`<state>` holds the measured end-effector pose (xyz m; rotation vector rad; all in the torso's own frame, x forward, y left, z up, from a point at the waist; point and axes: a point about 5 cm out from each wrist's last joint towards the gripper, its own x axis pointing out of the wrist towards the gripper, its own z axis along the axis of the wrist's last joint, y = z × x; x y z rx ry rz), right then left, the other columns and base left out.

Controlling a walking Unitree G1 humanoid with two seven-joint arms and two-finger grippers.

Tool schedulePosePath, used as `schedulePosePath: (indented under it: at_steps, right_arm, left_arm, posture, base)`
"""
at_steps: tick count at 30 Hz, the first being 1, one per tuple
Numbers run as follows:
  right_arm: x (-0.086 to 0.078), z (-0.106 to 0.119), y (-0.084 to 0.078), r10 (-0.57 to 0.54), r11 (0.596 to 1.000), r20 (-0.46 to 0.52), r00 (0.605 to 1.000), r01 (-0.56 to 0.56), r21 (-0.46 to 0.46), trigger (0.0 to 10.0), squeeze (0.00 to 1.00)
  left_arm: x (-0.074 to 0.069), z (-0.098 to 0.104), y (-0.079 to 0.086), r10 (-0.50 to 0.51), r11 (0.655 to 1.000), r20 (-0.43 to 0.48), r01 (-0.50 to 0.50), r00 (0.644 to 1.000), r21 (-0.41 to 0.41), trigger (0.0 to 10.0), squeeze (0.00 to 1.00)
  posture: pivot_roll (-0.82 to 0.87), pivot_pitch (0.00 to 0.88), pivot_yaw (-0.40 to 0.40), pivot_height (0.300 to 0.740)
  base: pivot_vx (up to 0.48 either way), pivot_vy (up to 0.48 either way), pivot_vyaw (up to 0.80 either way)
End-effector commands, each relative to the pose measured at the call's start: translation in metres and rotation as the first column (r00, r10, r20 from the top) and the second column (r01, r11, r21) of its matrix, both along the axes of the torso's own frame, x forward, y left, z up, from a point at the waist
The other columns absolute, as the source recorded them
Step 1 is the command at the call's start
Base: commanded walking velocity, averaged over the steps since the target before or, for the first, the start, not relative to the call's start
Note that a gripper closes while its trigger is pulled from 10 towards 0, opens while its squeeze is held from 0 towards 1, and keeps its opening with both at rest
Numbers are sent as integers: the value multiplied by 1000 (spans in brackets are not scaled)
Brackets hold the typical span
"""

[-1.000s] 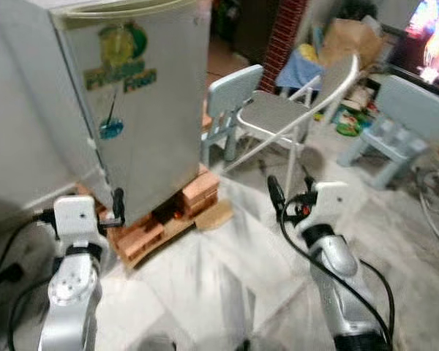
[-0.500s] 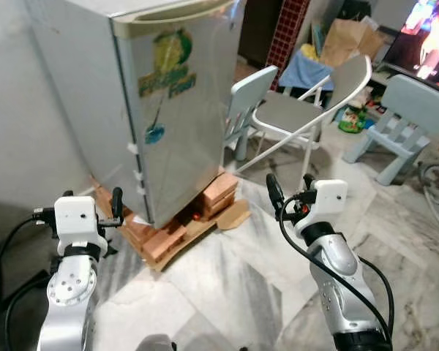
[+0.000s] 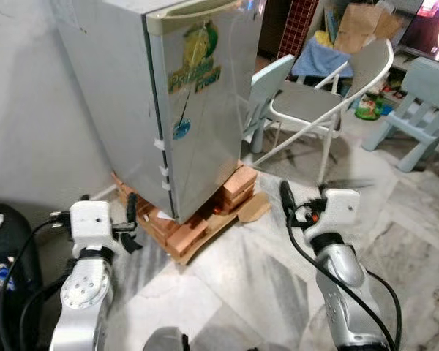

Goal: Restocking fridge

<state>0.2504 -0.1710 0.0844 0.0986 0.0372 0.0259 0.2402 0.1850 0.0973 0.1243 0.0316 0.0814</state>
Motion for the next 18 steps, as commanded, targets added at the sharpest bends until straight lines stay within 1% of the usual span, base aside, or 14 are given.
schedulePosePath:
  at_steps: [1, 5, 7, 11, 14, 18]
  right_arm:
    - [1, 8, -6, -25, 1000, 33, 999, 26, -12, 10000, 0]
    - [4, 10, -4, -5, 1000, 35, 999, 6, -24, 10000, 0]
    - [7, 12, -4, 6, 1000, 43, 999, -5, -27, 10000, 0]
    - [15, 16, -1, 26, 999, 53, 998, -24, -26, 10000, 0]
    - [16, 18, 1, 33, 999, 56, 998, -31, -27, 10000, 0]
    - [16, 19, 3, 38, 999, 57, 998, -36, -29, 10000, 0]
  left_arm:
    - [1, -4, 1, -15, 1000, -25, 15, 1000, -9, 10000, 0]
    - [-2, -5, 1, -11, 1000, -26, 11, 1000, -10, 10000, 0]
    - [-3, -5, -1, -9, 1000, -24, 9, 1000, -12, 10000, 0]
    - [-6, -6, -2, 2, 999, -32, -3, 999, -33, 10000, 0]
    - [-7, -7, -3, -18, 999, -40, 16, 999, -51, 10000, 0]
    - [-7, -6, -4, -36, 998, -35, 35, 999, -47, 10000, 0]
  posture:
    - [108, 0, 5, 740]
    - [124, 0, -20, 740]
    - [132, 0, -29, 740]
    - [141, 0, -43, 740]
    - [143, 0, -47, 740]
    - [139, 0, -46, 740]
  base:
    - [0, 0, 0]
    - [0, 0, 0]
    - [0, 292, 0]
    - [0, 423, 0]
    - [0, 439, 0]
    - [0, 432, 0]
